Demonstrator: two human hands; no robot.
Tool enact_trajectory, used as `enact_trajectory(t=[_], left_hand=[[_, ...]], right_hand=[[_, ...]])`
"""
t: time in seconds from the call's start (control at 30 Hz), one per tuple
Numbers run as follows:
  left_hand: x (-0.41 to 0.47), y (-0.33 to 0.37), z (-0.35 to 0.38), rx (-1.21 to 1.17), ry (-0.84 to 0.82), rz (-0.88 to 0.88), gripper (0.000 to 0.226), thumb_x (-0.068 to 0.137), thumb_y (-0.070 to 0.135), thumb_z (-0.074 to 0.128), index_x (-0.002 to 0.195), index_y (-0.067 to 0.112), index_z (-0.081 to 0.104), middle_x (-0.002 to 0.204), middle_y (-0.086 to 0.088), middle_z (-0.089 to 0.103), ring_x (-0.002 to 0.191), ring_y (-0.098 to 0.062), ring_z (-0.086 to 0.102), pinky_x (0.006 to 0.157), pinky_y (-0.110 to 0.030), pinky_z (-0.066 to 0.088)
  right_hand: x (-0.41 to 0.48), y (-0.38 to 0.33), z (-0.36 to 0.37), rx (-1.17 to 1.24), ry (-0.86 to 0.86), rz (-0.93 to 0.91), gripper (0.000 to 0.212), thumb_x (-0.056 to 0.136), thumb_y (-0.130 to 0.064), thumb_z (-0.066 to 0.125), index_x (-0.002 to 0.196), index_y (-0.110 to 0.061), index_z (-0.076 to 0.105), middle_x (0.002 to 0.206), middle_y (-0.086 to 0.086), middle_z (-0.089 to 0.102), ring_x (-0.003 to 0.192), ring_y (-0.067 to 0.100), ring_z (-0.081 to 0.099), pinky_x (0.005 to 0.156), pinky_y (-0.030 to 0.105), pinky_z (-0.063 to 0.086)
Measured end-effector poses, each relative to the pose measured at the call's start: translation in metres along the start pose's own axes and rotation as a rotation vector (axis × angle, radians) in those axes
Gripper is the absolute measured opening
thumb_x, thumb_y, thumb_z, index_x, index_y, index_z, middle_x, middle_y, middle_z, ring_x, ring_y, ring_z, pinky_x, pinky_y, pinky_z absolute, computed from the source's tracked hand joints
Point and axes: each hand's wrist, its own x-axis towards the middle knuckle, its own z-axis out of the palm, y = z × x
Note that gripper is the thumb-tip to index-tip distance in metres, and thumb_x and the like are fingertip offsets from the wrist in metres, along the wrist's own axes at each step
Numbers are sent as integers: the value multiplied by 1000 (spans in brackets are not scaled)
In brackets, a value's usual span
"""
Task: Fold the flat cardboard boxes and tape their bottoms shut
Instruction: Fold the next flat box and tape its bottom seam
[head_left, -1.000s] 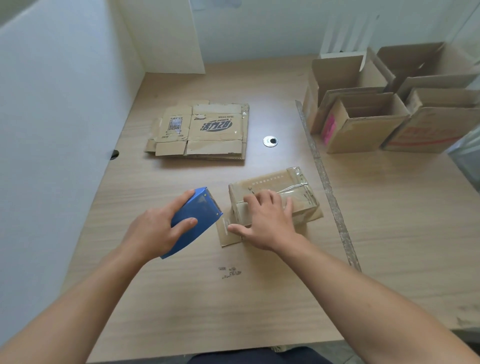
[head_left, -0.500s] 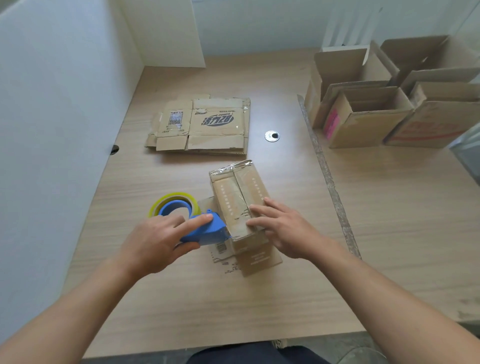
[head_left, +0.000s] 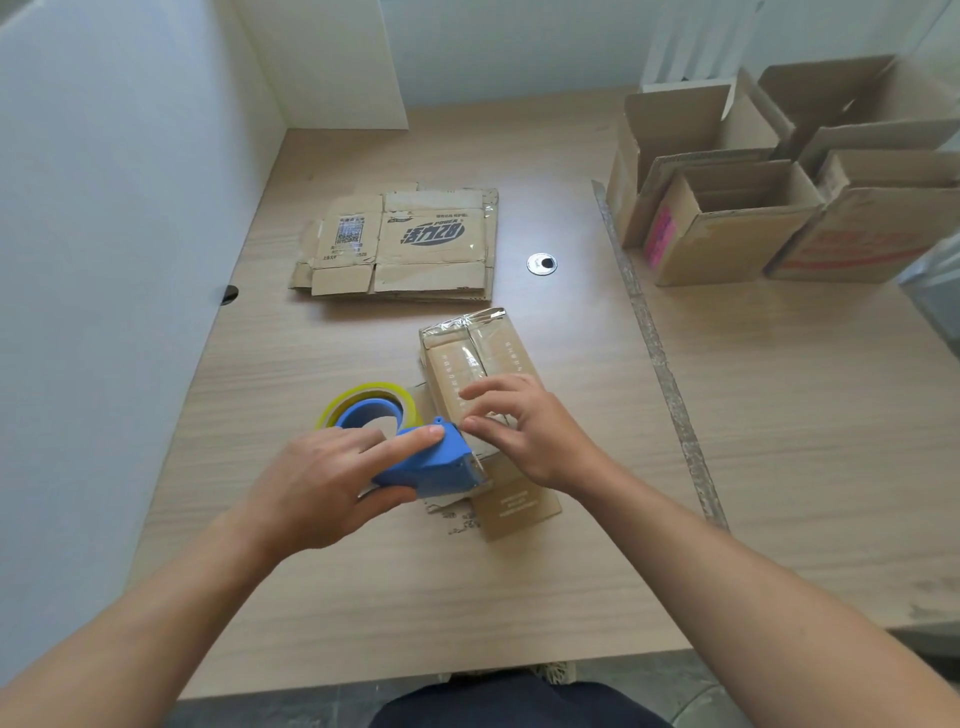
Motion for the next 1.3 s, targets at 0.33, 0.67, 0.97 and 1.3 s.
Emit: enact_trajectory(t=[0.33, 0.67, 0.97, 1.3], left_hand=[[17, 16, -10, -305, -306, -218, 60, 83, 71, 41, 138, 72, 18, 120, 32, 57, 81, 6, 53, 72, -3, 35], [45, 8, -28, -557, -619, -544, 43, 76, 60, 55, 119, 66, 53, 107, 32, 65, 95, 8, 61, 91, -30, 49], [58, 6, -20, -619, -728, -629, 28, 77, 57, 57, 103, 68, 59, 98, 27, 69, 87, 5, 65, 79, -26, 46], [52, 0, -10, -606, -758, -705, 37, 74, 56, 57, 111, 59, 63, 101, 25, 70, 94, 0, 66, 94, -33, 48]], right_hand=[[-28, 28, -43, 107, 75, 221, 19, 89, -21, 71, 71, -26, 71, 113, -10, 56, 113, 10, 49, 98, 22, 36], [-30, 66, -56, 223, 158, 553, 39, 92, -37, 66, 69, -6, 64, 84, 3, 52, 79, 17, 51, 67, 31, 36], [-24, 83, -47, 165, 109, 633, 35, 94, -37, 63, 67, -15, 61, 76, 5, 55, 75, 18, 50, 66, 31, 35], [-23, 96, -29, 297, 33, 670, 35, 96, -42, 61, 69, -19, 65, 85, -6, 70, 89, -1, 58, 74, 24, 41]])
